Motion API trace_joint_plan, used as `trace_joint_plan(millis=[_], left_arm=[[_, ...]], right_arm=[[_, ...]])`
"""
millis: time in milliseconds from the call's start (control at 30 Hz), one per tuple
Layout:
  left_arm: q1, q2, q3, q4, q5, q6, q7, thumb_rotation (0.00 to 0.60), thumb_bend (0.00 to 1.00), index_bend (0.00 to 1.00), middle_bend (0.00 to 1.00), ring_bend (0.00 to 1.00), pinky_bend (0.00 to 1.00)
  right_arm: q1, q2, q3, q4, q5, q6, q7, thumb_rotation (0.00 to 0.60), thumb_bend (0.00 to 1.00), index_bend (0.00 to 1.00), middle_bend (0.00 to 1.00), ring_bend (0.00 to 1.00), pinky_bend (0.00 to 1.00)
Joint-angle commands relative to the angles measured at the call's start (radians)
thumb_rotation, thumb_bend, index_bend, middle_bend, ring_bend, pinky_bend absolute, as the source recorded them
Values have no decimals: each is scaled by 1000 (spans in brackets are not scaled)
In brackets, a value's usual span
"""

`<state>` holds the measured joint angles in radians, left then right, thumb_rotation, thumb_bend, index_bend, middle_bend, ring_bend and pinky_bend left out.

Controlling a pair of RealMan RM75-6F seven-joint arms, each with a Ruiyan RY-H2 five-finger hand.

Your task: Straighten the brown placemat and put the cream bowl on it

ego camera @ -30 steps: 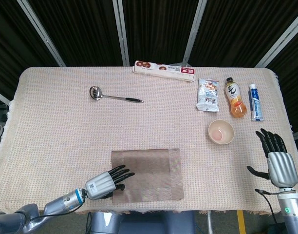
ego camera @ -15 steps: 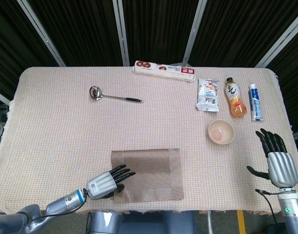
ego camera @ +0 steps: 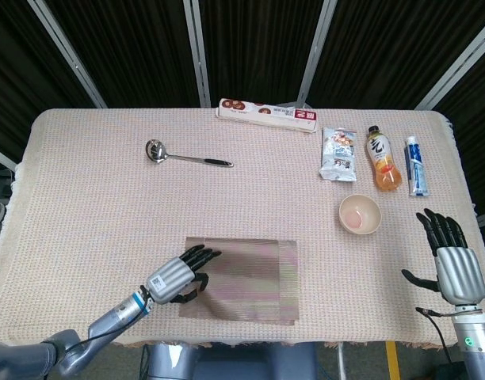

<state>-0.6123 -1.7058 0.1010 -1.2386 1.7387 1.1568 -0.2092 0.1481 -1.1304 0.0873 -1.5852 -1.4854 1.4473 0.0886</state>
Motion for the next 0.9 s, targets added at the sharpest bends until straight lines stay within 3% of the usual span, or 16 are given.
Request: trace_joint_plan(millis=[33,300,567,667,833,867,900], left_arm=[[-33,26,-105,-63,-100,-46,-27,600,447,738,0,0,0],[-118,36,-368,-60,-401,-183,-101,600,448,743,0,0,0],[-168,5,-515,99,-630,-274,-113,600,449,743,0,0,0],[-181,-15,-547,183,-702,-294,-95,600,448,744,0,0,0],[-181,-34,-546,277,-762,-312,-48,600,449,742,0,0,0],[-174,-38,-529,305,-764,-305,-15,600,445,712,0,0,0],[-170,-39,-520,314,-765,-302,1,600,395,568,0,0,0]], right_arm=[[0,0,0,0,-1,1,0,600,0,0,0,0,0],[1,-2,2,1,0,-3,-6,600,0,0,0,0,0],[2,-5,2,4,4,-8,-15,600,0,0,0,0,0],[4,-7,2,4,7,-14,-21,600,0,0,0,0,0],[7,-10,3,3,10,-19,-29,600,0,0,0,0,0],[7,-11,3,3,10,-20,-31,600,0,0,0,0,0],[8,-11,3,3,10,-21,-32,600,0,0,0,0,0]])
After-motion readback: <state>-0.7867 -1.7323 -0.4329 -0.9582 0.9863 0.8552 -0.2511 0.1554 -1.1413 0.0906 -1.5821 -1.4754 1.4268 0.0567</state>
